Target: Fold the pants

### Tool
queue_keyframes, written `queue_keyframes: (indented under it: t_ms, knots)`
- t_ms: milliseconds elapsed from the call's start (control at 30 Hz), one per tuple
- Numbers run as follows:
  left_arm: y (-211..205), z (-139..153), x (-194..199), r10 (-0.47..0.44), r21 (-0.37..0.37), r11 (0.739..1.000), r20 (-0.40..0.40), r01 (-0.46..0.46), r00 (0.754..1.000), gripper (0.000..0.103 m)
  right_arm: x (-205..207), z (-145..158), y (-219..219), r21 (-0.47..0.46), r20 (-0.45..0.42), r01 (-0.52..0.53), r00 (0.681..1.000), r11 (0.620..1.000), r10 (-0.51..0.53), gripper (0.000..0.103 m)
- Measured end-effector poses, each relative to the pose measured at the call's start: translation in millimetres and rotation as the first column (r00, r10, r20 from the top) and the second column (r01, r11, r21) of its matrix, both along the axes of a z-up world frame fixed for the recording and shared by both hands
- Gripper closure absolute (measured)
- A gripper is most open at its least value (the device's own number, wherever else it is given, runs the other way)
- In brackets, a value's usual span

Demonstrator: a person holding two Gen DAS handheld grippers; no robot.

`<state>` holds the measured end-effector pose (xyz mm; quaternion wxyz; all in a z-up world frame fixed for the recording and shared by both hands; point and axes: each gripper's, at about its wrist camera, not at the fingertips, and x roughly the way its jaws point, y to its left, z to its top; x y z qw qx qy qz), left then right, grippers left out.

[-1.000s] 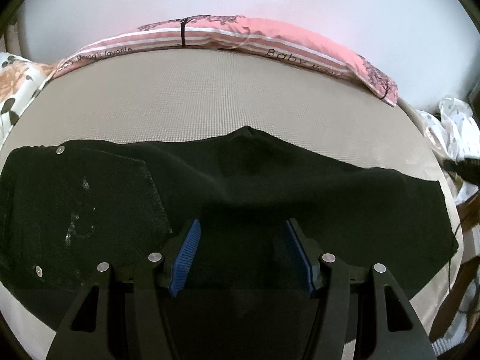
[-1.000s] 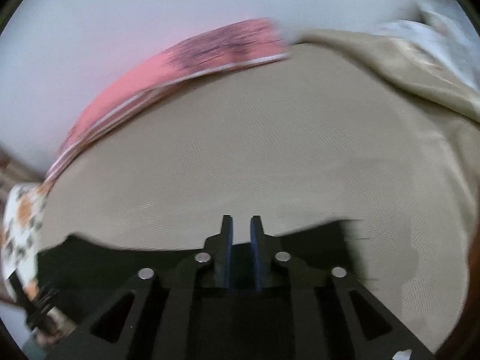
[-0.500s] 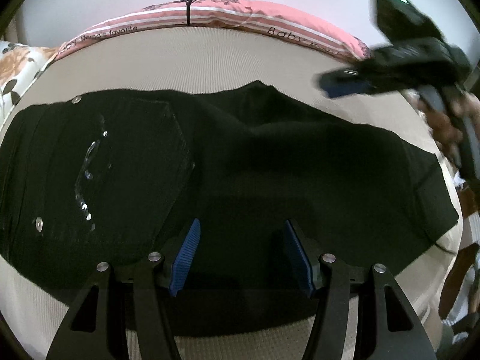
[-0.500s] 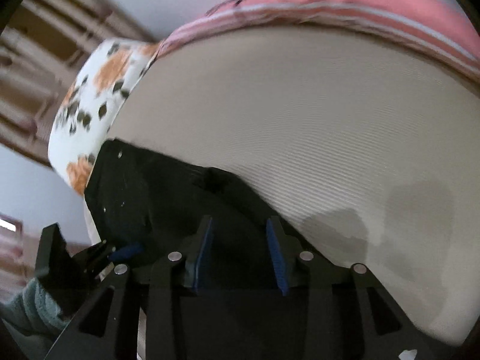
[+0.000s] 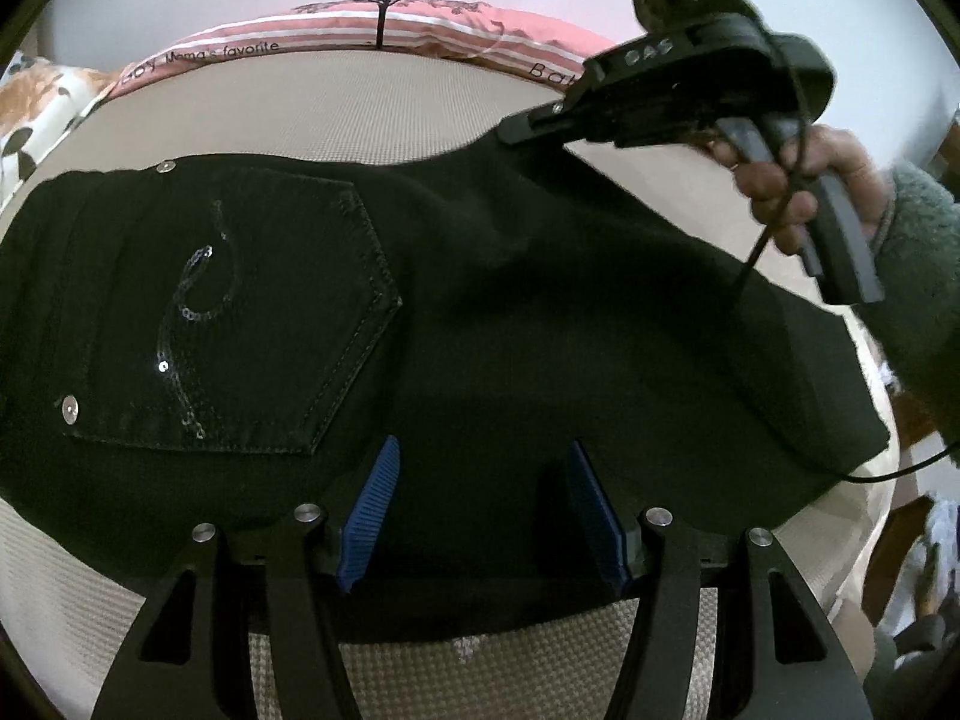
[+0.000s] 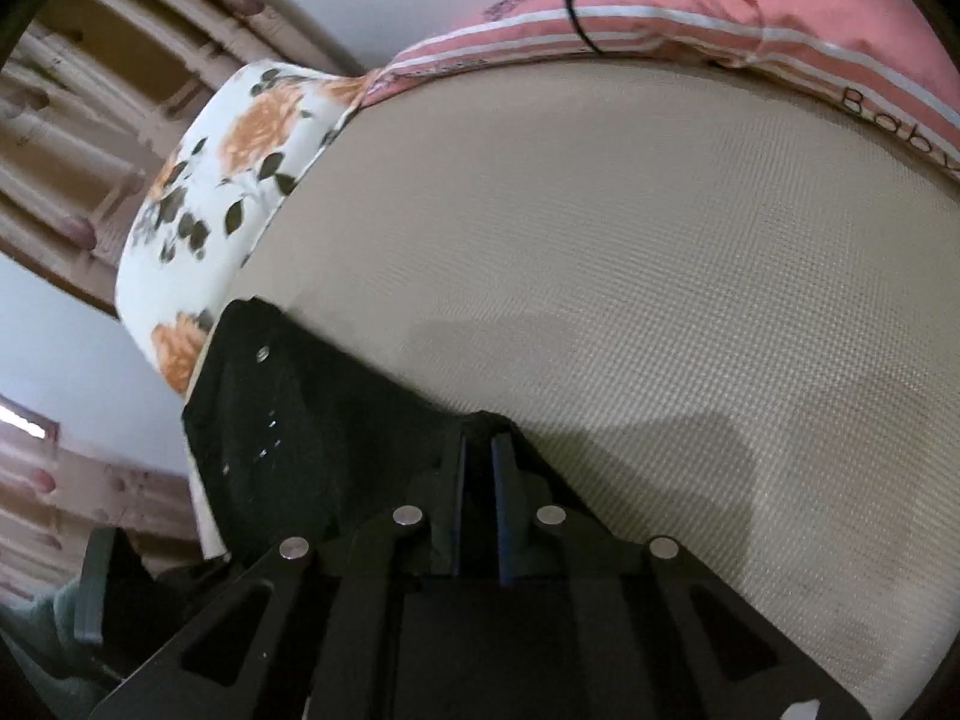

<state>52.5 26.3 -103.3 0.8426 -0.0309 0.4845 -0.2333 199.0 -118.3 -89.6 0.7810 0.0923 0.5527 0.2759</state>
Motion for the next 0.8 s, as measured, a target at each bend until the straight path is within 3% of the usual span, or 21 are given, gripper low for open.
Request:
queue_keyframes:
  t_ms: [233, 333, 467, 633, 800]
  knots:
    - [-1, 0, 3, -0.013, 0.01, 1.0, -0.001, 0.013, 1.0, 0.043, 10, -22, 2, -0.043, -0.005, 0.038, 0.999, 0.998, -0.038, 0.094]
    - [3, 9, 15, 0.018, -0.03, 0.999, -0.036, -0.019, 0.999, 0.043, 4, -8, -6, -0.019, -0.006, 0.056, 0.998, 0.998, -0.056, 0.081]
    - [3, 37, 33, 0.052, -0.021, 0.998, 0.06, -0.051, 0.997, 0.043, -21, 32, -26, -0.026, 0.108, 0.123, 0.987, 0.992, -0.12, 0.076]
    - [-22, 56, 70, -0.021, 0.019, 1.0, 0.13, 0.019, 0.991, 0.043, -73, 51, -67, -0.086, 0.155, 0.24, 0.962, 0.967, -0.225, 0.075]
    - [-64, 44, 106, -0.124, 0.041, 0.992, 0.12, 0.12, 0.985, 0.043, -121, 35, -106, -0.18, 0.126, 0.345, 0.937, 0.921, -0.326, 0.074]
